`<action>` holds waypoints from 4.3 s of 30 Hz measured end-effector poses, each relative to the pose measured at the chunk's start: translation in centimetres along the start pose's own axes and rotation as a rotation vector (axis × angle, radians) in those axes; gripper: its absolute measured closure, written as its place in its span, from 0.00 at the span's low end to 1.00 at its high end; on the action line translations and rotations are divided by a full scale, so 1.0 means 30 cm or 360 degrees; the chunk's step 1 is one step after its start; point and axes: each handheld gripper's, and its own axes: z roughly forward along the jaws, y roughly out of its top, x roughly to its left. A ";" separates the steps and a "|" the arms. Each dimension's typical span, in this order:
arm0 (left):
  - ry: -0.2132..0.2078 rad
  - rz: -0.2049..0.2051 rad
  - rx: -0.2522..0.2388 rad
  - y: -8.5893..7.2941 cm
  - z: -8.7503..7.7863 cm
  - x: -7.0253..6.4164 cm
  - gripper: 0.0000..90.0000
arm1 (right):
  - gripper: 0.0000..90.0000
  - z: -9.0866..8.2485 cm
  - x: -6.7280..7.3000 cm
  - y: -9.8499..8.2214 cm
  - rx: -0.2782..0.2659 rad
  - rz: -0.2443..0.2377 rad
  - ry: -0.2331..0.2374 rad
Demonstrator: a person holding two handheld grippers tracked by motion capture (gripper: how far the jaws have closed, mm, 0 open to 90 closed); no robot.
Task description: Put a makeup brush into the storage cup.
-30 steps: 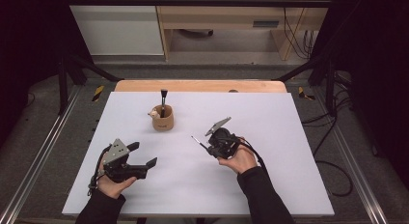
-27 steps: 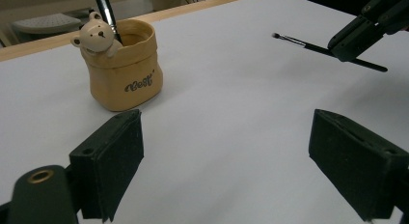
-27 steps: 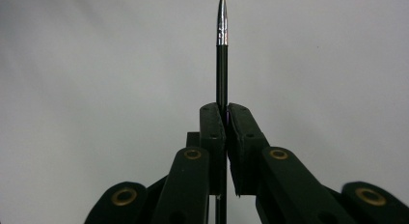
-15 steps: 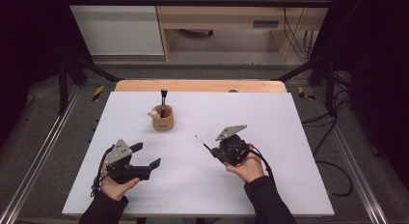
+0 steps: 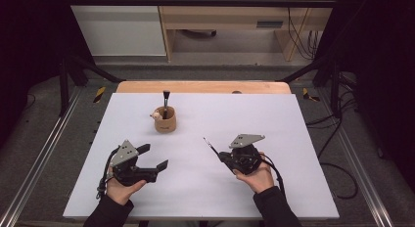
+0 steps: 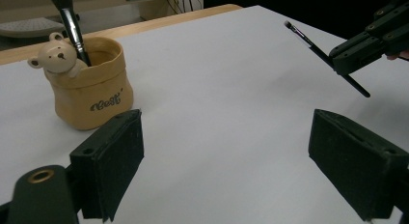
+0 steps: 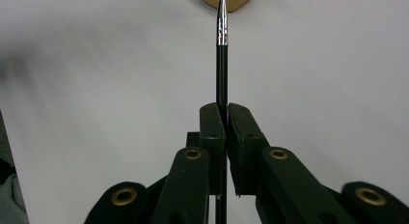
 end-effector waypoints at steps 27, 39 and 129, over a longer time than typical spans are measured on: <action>-0.0110 -0.0056 -0.0135 0.123 0.053 -0.056 0.13 | 0.95 -0.019 0.024 -0.035 -0.0155 0.0040 0.0029; -0.0164 -0.0078 -0.0174 0.160 0.086 -0.085 0.13 | 0.95 -0.029 0.031 -0.034 -0.0214 0.0043 0.0019; -0.0419 -0.0278 -0.0222 0.194 0.257 -0.217 0.46 | 0.95 -0.070 0.077 -0.011 -0.0474 0.0018 0.0079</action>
